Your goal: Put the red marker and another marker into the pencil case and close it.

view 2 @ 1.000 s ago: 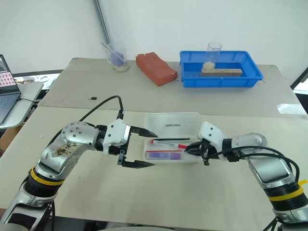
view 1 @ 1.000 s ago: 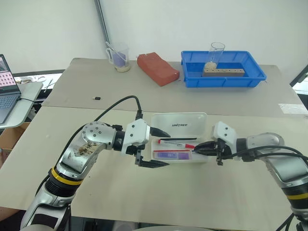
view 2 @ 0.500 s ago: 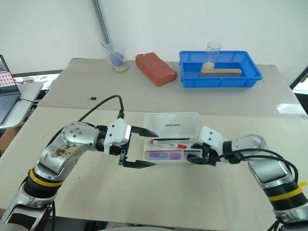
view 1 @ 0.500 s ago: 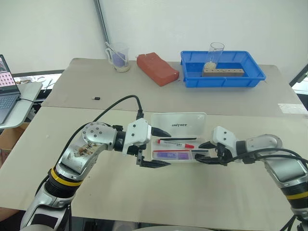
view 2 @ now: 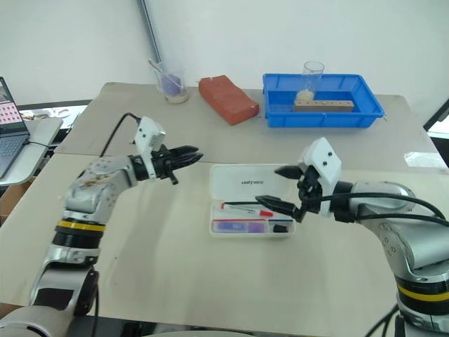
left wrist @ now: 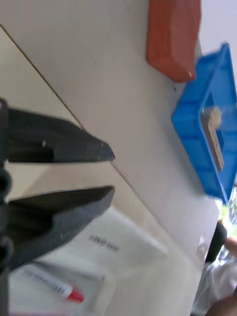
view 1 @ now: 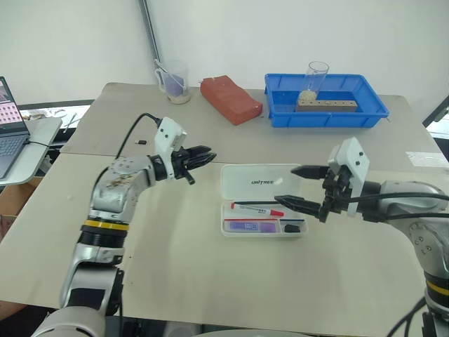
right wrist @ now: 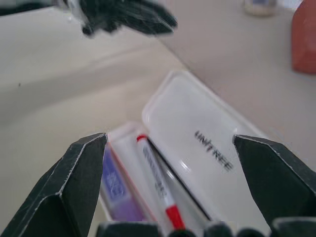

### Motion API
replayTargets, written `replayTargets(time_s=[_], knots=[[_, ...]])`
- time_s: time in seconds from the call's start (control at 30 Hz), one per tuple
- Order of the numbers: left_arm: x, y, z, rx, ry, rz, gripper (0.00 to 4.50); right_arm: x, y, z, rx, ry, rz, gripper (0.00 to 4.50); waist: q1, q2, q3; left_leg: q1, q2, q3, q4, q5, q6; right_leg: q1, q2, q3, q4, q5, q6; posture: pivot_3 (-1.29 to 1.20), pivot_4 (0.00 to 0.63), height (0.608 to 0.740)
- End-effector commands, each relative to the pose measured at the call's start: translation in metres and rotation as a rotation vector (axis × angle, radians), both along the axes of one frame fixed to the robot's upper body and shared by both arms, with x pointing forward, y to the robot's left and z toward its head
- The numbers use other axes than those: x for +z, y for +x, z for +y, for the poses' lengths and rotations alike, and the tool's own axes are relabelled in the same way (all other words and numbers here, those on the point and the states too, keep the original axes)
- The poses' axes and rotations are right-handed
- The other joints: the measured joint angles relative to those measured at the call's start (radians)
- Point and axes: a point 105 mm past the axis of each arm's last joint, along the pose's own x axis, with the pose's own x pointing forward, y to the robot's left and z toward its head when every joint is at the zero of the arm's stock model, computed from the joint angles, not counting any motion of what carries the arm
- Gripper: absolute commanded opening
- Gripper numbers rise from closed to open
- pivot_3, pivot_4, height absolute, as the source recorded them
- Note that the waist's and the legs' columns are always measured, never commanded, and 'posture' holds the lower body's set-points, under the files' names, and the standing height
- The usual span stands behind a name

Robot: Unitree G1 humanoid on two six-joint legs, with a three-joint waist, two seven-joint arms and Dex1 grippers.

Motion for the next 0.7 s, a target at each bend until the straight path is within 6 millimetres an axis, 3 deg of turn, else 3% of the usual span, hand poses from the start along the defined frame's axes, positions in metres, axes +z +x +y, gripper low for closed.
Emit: replayTargets(time_s=[0.03,0.17,0.3,0.5,0.7], knots=[[0.005,0.019,-0.004,0.054,0.019,-0.034,0.07,0.012,0.0,-0.001,-0.033,0.001,-0.055,4.5,0.002,0.0,0.0,-0.001,0.0,0.0,0.0,0.0,0.0,0.0,0.0,0.0,0.0,0.0,0.0,0.0,0.15,0.74],[-0.011,0.022,-0.014,0.015,0.083,-0.001,0.07,0.012,0.0,0.001,-0.034,-0.013,-0.06,4.5,0.0,0.0,0.0,-0.001,-0.001,0.0,-0.001,0.0,0.0,0.0,0.0,0.0,0.0,0.0,0.0,0.0,0.15,0.74],[-0.021,0.005,-0.029,-0.152,0.138,0.04,0.07,0.016,-0.005,0.007,-0.01,-0.014,-0.059,4.5,-0.005,0.0,0.0,-0.001,0.0,0.0,-0.001,0.0,0.0,-0.001,0.001,0.0,0.0,0.0,0.0,0.0,0.15,0.74],[-0.009,-0.016,-0.041,-0.308,0.078,0.054,0.07,0.017,-0.011,0.007,0.011,-0.018,-0.04,4.5,-0.008,0.0,0.0,-0.001,0.0,0.0,-0.001,0.0,0.0,-0.001,0.001,0.0,0.0,0.0,0.0,0.0,0.15,0.74],[-0.006,-0.059,-0.053,-0.552,0.152,0.032,0.07,0.019,-0.017,-0.002,0.039,-0.055,-0.009,4.5,-0.01,0.001,-0.001,-0.001,0.0,0.0,-0.002,0.0,0.0,0.0,0.001,0.001,0.0,0.0,0.0,0.0,0.15,0.74]])
